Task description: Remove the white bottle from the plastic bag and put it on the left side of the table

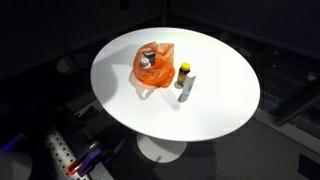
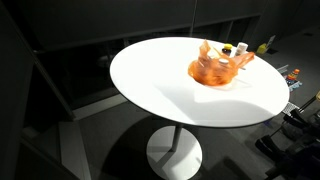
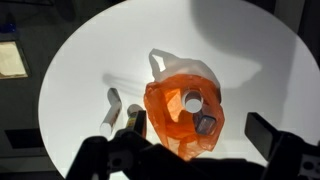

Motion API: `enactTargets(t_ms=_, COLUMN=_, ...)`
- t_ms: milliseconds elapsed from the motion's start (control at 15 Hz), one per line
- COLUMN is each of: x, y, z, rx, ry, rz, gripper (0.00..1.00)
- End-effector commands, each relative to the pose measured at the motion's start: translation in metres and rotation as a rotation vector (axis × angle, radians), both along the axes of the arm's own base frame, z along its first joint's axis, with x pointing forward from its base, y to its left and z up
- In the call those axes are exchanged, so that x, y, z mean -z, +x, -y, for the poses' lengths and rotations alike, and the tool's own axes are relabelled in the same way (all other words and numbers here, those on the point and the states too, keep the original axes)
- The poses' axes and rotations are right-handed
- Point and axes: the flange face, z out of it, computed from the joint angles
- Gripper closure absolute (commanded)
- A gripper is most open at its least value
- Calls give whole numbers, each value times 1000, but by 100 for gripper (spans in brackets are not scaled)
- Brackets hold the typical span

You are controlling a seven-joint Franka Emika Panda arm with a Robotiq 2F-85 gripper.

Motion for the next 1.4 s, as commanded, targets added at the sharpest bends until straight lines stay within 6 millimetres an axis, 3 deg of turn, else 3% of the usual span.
enactTargets(t_ms=0, x=16, y=45, z=-2, rx=-32, ry=-8, rz=-15, gripper=0)
enactTargets(t_ms=333, x=69, y=92, z=-4, rx=-74, ry=5, rz=-66, gripper=0)
enactTargets(t_ms=667, x=116, y=116, z=-3, rx=-67, ry=11, rz=-156, gripper=0)
enactTargets(t_ms=867, x=124, y=123, z=-3, rx=-60, ry=6, rz=-180, gripper=0)
enactTargets(t_ms=1000, x=131, y=117, z=-5, rx=-54, ry=7, rz=-172, gripper=0)
enactTargets(t_ms=1333, x=130, y=119, z=-5, rx=-54, ry=7, rz=-172, gripper=0)
